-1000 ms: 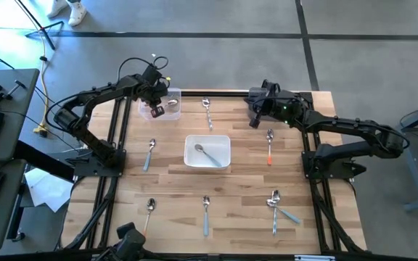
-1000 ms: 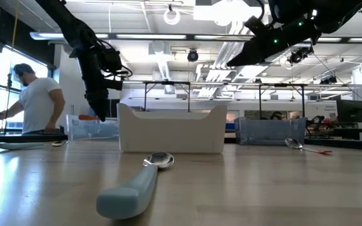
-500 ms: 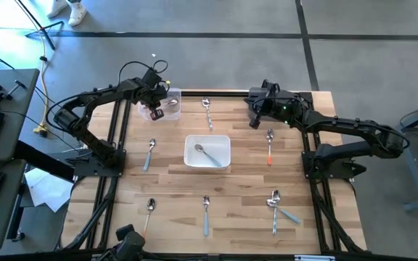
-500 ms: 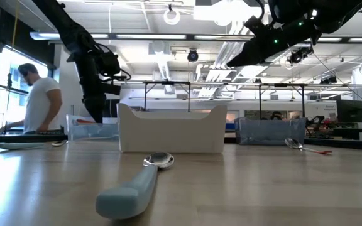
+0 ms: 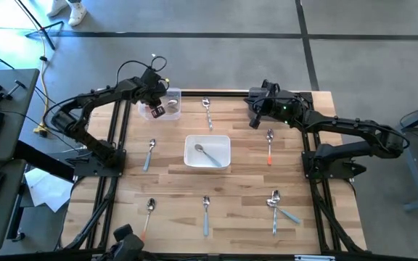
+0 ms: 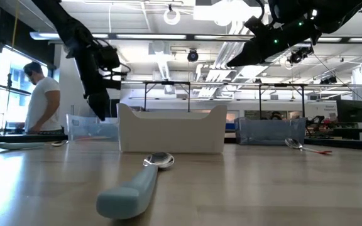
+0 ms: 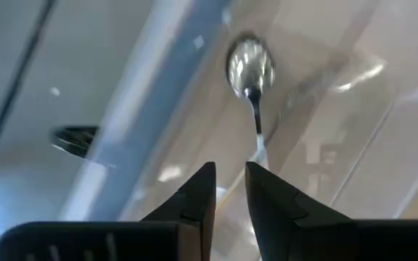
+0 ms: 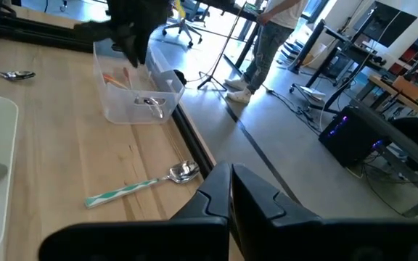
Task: Sort silverware by color (type)
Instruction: Put the blue spoon into the white bin
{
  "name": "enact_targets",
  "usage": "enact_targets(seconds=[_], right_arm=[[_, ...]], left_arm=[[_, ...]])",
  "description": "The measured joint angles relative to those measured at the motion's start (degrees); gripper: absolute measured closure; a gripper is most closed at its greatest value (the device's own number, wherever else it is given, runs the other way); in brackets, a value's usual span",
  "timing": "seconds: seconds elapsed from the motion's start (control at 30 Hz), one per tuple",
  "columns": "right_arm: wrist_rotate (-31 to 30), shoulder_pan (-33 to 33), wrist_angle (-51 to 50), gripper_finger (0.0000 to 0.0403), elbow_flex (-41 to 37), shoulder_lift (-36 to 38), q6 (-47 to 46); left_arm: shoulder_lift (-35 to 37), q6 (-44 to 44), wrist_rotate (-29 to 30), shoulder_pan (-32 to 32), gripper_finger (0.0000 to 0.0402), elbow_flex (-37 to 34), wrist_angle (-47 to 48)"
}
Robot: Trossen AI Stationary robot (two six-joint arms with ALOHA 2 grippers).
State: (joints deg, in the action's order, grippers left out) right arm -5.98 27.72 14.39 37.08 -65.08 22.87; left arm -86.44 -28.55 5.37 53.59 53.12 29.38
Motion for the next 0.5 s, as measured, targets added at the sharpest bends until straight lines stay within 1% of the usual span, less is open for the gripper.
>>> enact_targets(seconds=[0.1,0.17,0.23,0.3,0.4,0.5], right_arm=[[-0.04,-0.49,-0.92,0.0403,1.32,0.01,-1.17],[-0.2,-1.5,-3.38,0.0403,2.53,0.04,-2.26],[-0.55,-3.2,-7.01,0.0403,3.6,0.04,-4.14],[-3.24,-5.67,-11.1,0.0403,4.72,0.04,-6.44],[-9.92,-10.77,-22.09,0.0403,7.09,0.02,-10.2],[-12.36,-16.3,-35.4,0.0403,11.84,0.02,-18.65]], left_arm=[[4.15,2.11,-0.22,-1.86,0.0357,-0.01,-1.72],[7.23,4.63,-0.68,-3.58,0.0378,-0.39,-3.37],[10.87,6.39,-3.43,-5.36,0.0395,-2.33,-6.99],[14.5,8.46,-7.23,-7.52,0.0397,-5.65,-12.42],[19.81,12.1,-10.44,-11.47,0.0396,-11.52,-22.41],[24.57,15.69,-10.84,-15.89,0.04,-17.43,-32.33]])
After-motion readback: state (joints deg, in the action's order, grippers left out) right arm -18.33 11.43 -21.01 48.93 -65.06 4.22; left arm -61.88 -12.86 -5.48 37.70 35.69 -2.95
